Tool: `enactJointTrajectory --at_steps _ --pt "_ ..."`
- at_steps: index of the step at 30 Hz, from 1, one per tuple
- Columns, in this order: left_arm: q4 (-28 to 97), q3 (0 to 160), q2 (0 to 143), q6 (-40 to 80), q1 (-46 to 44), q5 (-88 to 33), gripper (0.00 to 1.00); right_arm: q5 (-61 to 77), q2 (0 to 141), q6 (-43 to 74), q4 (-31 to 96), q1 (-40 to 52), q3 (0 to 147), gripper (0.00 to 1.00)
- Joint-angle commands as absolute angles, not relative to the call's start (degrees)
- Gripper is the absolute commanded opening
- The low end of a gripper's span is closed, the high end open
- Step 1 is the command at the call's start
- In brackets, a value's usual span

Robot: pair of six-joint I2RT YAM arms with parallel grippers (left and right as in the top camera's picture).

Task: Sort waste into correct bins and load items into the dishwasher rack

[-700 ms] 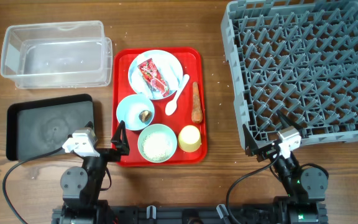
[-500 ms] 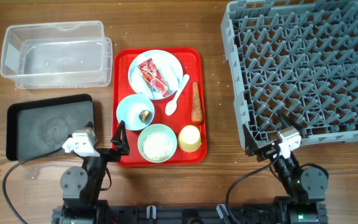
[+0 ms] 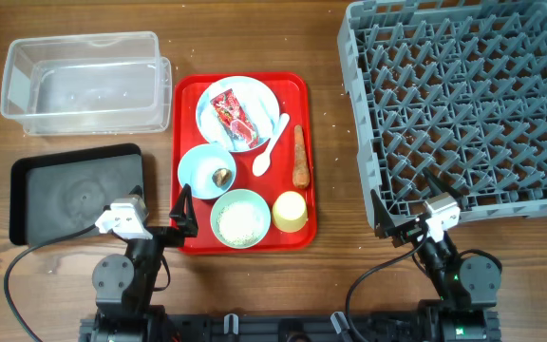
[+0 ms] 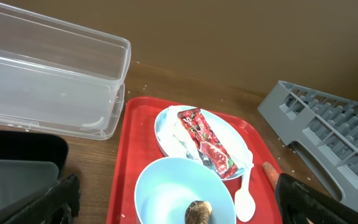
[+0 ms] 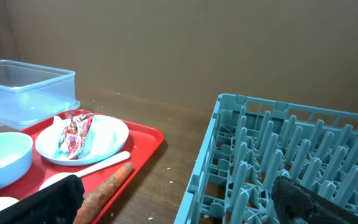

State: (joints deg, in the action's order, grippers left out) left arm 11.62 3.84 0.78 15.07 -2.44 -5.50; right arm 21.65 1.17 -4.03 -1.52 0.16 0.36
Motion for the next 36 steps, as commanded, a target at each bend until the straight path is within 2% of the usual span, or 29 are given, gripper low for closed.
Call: enactJointTrajectory --at_steps 1,27,36 --pt "11.62 3.57 0.16 14.09 -2.07 -5.98 1.0 22.57 0.93 -4.49 -1.85 -0.08 0.3 1.0" --pt "11.62 3.57 0.16 14.11 -2.07 -5.98 1.0 22.57 0.93 -4.47 -1.89 -0.08 0.3 1.0" --pt "11.68 5.82 0.49 15.7 -2.07 -9.8 1.0 29.47 0.93 -2.35 -8.91 -0.08 1.13 1.0"
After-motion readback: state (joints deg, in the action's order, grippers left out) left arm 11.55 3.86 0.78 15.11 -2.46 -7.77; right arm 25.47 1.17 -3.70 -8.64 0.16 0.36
